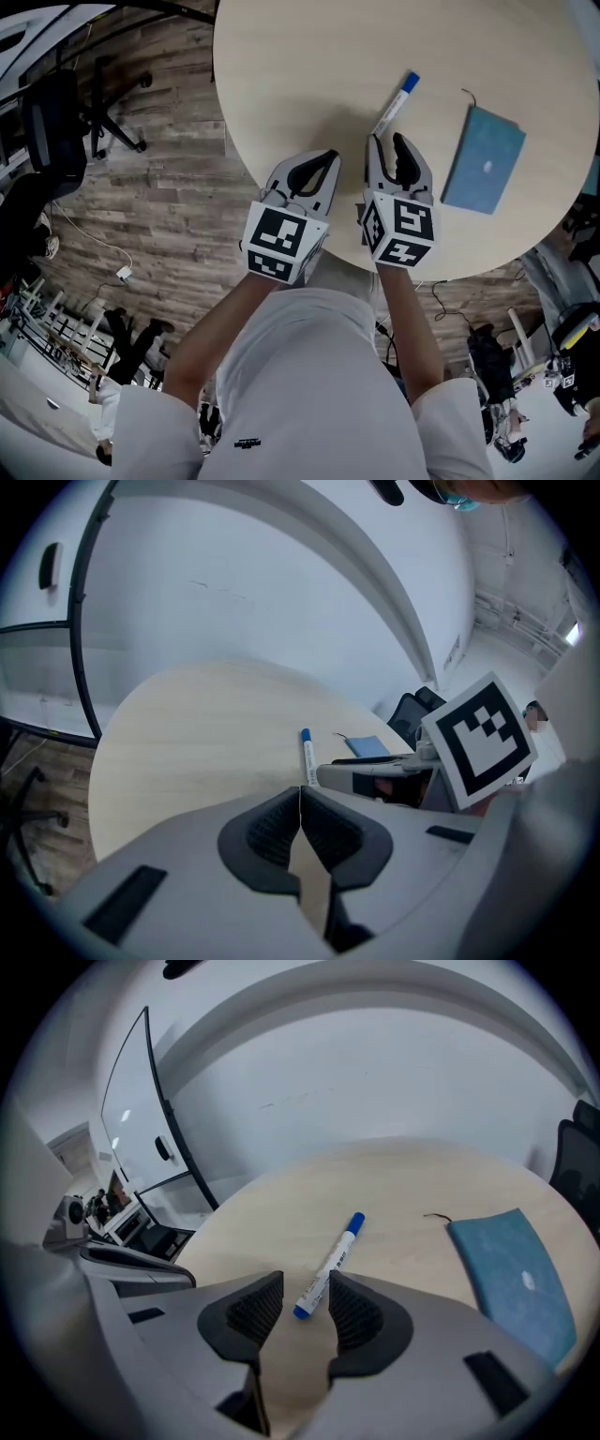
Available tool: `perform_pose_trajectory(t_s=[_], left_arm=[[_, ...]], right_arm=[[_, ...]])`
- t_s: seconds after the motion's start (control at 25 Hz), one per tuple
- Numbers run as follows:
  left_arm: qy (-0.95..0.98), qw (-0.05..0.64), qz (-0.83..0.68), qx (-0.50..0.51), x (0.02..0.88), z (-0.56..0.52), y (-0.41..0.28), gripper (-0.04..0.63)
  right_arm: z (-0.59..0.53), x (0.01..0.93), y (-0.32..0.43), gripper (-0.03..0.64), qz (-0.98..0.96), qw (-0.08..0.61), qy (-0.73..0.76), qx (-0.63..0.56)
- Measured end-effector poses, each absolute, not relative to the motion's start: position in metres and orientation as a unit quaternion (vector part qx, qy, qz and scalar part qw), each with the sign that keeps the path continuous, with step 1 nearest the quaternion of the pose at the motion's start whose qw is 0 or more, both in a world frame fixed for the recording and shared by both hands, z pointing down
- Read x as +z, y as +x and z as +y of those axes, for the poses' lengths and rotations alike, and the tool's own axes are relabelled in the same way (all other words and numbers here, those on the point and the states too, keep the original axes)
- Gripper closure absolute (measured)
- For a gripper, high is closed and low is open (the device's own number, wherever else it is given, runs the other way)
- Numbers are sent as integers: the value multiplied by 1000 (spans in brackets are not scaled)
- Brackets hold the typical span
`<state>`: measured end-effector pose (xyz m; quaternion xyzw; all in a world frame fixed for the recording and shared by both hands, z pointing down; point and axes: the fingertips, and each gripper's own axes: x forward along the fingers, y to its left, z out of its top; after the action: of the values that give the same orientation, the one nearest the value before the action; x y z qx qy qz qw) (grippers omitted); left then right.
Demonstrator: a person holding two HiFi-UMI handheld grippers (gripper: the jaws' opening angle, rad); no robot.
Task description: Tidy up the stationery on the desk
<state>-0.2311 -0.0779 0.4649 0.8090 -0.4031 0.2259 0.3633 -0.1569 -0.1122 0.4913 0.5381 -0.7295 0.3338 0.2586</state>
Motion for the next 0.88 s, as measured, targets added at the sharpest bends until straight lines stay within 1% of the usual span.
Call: perform_pose_trajectory(t_s=[0.28,0.52,0.72,0.88], left_arm=[[805,369,-404,228,476,-86,-245,574],[802,375,-398,238,477,-75,-249,574],[804,371,-396,242,478,-78,-244,574],[806,366,-398,243,477,-79,-243,574]], right_arm=[[-123,521,-158,466,-705,279,554,345],[-121,522,-158,469,-696,306,556,336],[-121,524,-153,515,-698,309,552,337],[-120,522,-151,523,-700,302,550,340]])
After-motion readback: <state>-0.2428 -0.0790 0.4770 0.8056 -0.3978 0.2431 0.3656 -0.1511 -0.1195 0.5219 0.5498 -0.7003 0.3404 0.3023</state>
